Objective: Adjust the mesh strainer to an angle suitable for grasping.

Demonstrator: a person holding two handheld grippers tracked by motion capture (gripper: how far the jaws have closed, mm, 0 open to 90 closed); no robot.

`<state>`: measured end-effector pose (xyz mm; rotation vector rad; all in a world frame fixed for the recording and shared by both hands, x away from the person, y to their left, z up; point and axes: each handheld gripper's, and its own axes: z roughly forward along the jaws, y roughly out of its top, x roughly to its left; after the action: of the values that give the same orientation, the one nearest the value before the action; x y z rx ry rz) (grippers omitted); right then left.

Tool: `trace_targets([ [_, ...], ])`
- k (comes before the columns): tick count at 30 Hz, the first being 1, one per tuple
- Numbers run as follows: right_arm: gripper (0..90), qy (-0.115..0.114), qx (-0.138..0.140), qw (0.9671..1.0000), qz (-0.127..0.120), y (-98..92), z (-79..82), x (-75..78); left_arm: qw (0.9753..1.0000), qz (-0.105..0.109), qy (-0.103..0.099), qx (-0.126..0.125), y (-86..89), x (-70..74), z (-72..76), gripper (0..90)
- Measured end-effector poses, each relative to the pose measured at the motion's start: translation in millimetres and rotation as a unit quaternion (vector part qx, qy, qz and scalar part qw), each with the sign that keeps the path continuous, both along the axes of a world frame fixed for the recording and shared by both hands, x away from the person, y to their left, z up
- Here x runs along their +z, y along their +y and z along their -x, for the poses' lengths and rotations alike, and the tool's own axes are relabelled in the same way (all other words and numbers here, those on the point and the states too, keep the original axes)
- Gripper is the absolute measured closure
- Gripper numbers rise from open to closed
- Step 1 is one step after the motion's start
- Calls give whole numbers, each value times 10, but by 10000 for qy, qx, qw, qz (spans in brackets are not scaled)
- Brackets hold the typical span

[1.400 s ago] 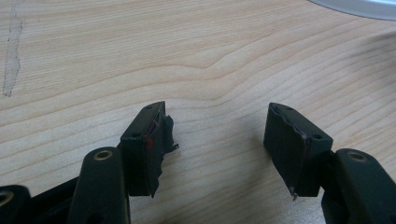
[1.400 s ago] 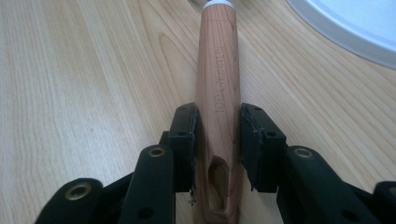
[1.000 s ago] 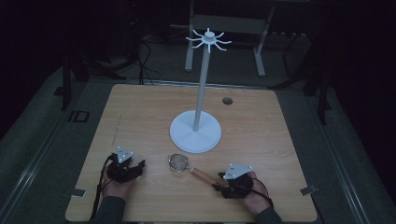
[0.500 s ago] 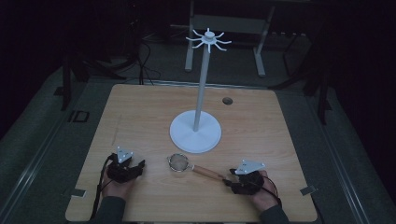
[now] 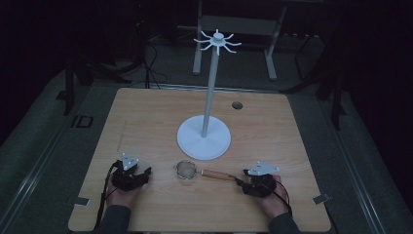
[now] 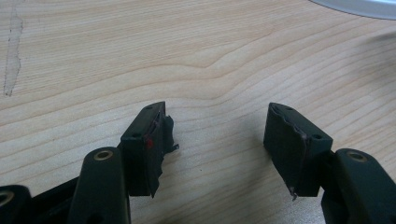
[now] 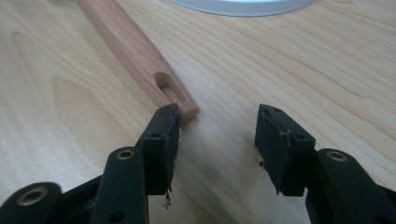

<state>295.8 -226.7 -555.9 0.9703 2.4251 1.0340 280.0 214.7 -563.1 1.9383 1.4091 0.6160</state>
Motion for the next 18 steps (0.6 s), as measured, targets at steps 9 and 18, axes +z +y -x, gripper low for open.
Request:
trace_targets([
  [9,492,-405,-596,9954,-626,-268,-15,110,10000,-4,0,-37,2,1,4,403],
  [18,489,-643,-966,9895,-865,-496,-28,172,10000,4,-4,-53,4,2,5,416],
])
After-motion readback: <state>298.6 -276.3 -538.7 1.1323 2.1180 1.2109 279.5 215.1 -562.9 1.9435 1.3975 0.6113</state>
